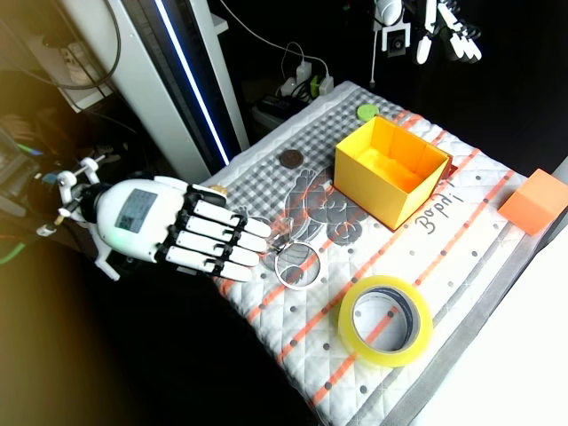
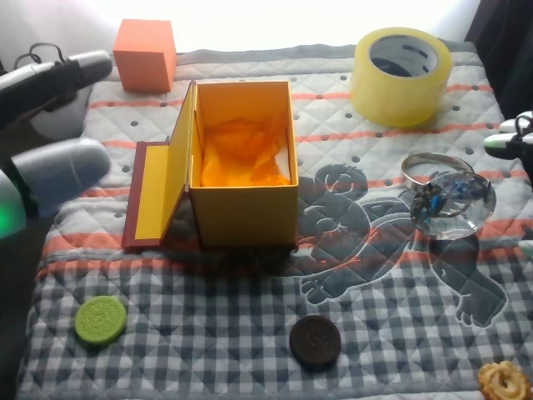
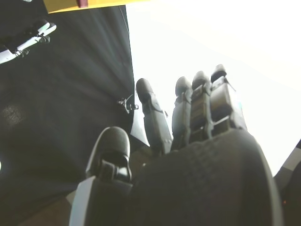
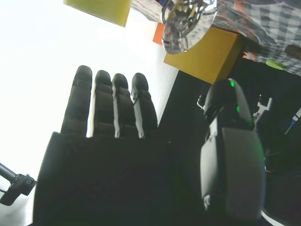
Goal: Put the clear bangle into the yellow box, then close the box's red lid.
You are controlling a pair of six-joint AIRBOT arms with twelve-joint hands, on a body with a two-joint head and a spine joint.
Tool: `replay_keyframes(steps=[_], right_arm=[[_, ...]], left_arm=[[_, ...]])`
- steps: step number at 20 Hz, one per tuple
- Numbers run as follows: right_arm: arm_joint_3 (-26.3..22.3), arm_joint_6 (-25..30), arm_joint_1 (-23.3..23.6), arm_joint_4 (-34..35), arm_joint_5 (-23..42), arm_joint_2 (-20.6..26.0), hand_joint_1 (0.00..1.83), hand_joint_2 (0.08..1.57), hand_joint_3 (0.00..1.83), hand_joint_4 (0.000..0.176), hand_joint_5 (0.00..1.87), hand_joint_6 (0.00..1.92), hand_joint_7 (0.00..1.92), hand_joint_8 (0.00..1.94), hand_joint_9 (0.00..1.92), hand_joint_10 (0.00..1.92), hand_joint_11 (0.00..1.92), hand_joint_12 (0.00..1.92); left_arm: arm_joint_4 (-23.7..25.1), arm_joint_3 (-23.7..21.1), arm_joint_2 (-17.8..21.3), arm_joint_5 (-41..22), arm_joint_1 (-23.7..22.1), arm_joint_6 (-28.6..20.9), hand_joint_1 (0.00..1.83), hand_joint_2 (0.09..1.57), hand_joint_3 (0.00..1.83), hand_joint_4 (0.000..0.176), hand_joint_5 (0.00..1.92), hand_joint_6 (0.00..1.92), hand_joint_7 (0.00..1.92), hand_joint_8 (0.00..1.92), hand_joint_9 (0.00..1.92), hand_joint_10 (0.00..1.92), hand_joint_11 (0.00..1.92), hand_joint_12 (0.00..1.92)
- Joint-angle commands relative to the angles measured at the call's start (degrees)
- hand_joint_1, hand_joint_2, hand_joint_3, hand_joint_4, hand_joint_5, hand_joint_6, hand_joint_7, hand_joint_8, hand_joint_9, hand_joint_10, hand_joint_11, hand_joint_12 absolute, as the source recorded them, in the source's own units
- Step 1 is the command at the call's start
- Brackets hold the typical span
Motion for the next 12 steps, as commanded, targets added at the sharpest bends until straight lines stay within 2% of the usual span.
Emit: replay_keyframes(steps=[1,3,4,5,6,7,8,9,10,11,12], right_arm=[[0.6,0.1,1.4,0.5,5.9,-0.4,0.92,1.10,0.00,0.027,0.43,0.00,0.39,0.00,0.35,0.00,0.25,0.40],[2.5,0.1,5.1,-0.7,2.4,-2.8,0.94,1.09,0.00,0.034,0.36,0.00,0.36,0.00,0.38,0.01,0.27,0.40],[3.5,0.1,6.8,-1.4,0.4,-3.8,0.96,1.07,0.00,0.024,0.35,0.00,0.35,0.00,0.39,0.00,0.26,0.46],[4.3,0.1,8.1,-1.8,-1.2,-4.7,0.99,1.06,0.00,0.041,0.36,0.00,0.34,0.00,0.41,0.00,0.24,0.57],[5.3,0.1,9.1,-2.1,-3.3,-5.8,1.01,1.05,0.00,0.070,0.36,0.00,0.33,0.00,0.41,0.00,0.26,0.60],[6.4,0.1,10.2,-2.2,-5.4,-6.9,0.97,1.05,0.00,0.102,0.35,0.00,0.34,0.00,0.43,0.01,0.27,0.61],[7.2,0.1,10.9,-2.2,-7.0,-7.6,0.97,1.04,0.00,0.109,0.36,0.00,0.35,0.01,0.46,0.02,0.30,0.62],[8.4,0.1,11.8,-2.2,-9.3,-8.6,1.04,1.04,0.00,0.088,0.39,0.00,0.42,0.00,0.51,0.01,0.35,0.59],[9.4,0.1,12.5,-2.2,-11.4,-9.4,1.01,1.03,0.00,0.104,0.42,0.00,0.47,0.00,0.57,0.01,0.40,0.59],[10.7,0.1,13.3,-2.2,-13.9,-10.6,1.03,1.04,0.00,0.046,0.49,0.01,0.59,0.01,0.70,0.02,0.48,0.63],[11.4,0.1,13.5,-2.1,-15.2,-11.3,1.09,1.05,0.00,0.000,0.69,0.02,0.89,0.02,0.93,0.03,0.58,0.77]], left_arm=[[0.0,0.4,-0.4,-7.0,-0.6,-0.4,0.36,1.09,0.01,0.160,0.26,0.01,0.25,0.00,0.28,0.02,0.00,0.71],[-0.1,0.4,-0.5,-6.7,-0.6,-0.4,0.34,1.10,0.00,0.166,0.26,0.00,0.25,0.00,0.28,0.01,0.00,0.74],[-0.2,0.4,-0.5,-6.7,-0.6,-0.4,0.35,1.10,0.00,0.167,0.27,0.00,0.26,0.00,0.30,0.01,0.00,0.77],[-0.2,0.4,-0.6,-6.7,-0.6,-0.4,0.37,1.09,0.00,0.174,0.27,0.00,0.26,0.00,0.30,0.01,0.00,0.78],[-0.2,0.5,-0.7,-6.7,-0.6,-0.4,0.36,1.09,0.00,0.176,0.26,0.00,0.26,0.00,0.31,0.01,0.00,0.78],[-0.2,0.6,-0.7,-6.6,-0.6,-0.4,0.37,1.09,0.00,0.169,0.27,0.00,0.27,0.00,0.31,0.01,0.00,0.79],[-0.2,0.6,-0.8,-6.5,-0.6,-0.4,0.40,1.08,0.00,0.171,0.27,0.00,0.27,0.00,0.31,0.01,0.00,0.79],[-0.2,0.6,-0.8,-6.5,-0.6,-0.5,0.39,1.09,0.00,0.164,0.26,0.00,0.27,0.00,0.30,0.00,0.00,0.79],[-0.2,0.6,-0.8,-6.5,-0.6,-0.5,0.40,1.09,0.00,0.162,0.26,0.00,0.26,0.00,0.29,0.00,0.00,0.76],[-0.2,0.6,-0.8,-6.4,-0.6,-0.5,0.41,1.09,0.00,0.160,0.25,0.00,0.26,0.00,0.29,0.00,0.00,0.75],[-0.2,0.6,-0.8,-6.3,-0.6,-0.5,0.43,1.08,0.00,0.164,0.26,0.00,0.26,0.00,0.29,0.00,0.00,0.71]])
